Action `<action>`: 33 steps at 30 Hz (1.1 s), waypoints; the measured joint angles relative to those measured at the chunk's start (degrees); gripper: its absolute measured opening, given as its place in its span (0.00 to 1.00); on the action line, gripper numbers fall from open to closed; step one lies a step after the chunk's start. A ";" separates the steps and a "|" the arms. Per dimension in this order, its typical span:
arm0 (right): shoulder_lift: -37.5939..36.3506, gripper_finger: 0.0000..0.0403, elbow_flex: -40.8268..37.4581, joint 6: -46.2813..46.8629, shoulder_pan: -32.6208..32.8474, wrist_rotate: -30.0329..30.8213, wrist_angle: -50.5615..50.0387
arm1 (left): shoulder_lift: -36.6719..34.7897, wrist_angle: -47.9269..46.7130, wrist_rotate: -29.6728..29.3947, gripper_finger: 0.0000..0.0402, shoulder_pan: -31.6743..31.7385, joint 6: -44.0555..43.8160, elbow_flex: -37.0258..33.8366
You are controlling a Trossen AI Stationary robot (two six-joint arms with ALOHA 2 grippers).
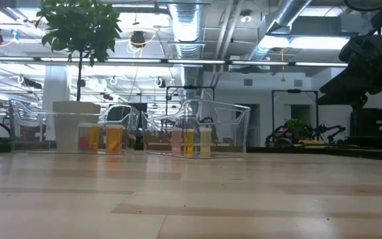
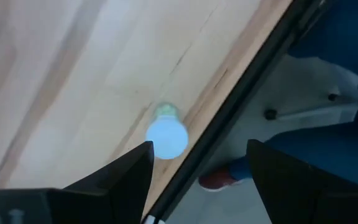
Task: Pick and place medicine bottles into bin by pill shape (circle, oval)
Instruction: Put the small green tablet bottle into the right transparent bin
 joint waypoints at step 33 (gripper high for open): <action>0.01 0.56 0.00 -0.04 0.00 0.00 -0.17 | -0.05 1.07 0.24 0.62 0.18 6.60 -5.90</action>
